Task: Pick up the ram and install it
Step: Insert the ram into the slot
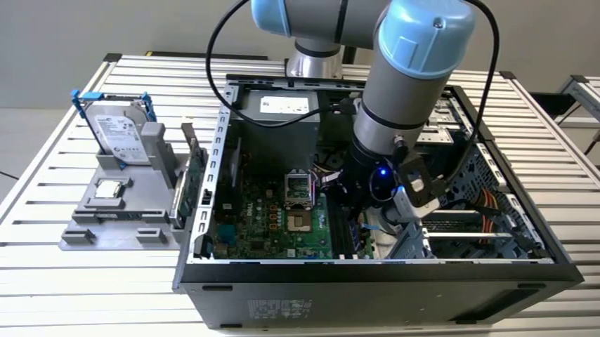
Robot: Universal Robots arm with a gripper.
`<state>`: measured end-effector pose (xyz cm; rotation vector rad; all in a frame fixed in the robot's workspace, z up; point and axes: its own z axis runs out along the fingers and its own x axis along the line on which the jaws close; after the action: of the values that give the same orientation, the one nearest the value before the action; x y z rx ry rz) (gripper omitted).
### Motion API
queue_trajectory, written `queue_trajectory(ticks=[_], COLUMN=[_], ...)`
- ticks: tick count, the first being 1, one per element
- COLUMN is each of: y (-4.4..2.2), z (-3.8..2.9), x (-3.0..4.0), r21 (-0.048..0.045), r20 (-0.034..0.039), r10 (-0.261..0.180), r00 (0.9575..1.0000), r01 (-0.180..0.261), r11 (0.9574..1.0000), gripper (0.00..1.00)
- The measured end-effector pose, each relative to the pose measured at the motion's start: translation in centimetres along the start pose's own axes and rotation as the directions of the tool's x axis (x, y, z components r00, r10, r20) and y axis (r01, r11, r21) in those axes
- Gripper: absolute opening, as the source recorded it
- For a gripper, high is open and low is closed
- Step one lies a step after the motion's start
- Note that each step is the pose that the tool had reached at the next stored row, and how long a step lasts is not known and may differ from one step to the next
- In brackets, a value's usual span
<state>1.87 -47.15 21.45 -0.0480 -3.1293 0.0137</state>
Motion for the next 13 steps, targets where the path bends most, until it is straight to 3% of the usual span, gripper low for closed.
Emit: queue_trajectory(ticks=[13], y=[0.0], z=[0.0], x=[0.0], r21=[0.0], r20=[-0.002], r10=[0.0], r00=[1.0], r01=[0.0], r11=[1.0], gripper=[0.0])
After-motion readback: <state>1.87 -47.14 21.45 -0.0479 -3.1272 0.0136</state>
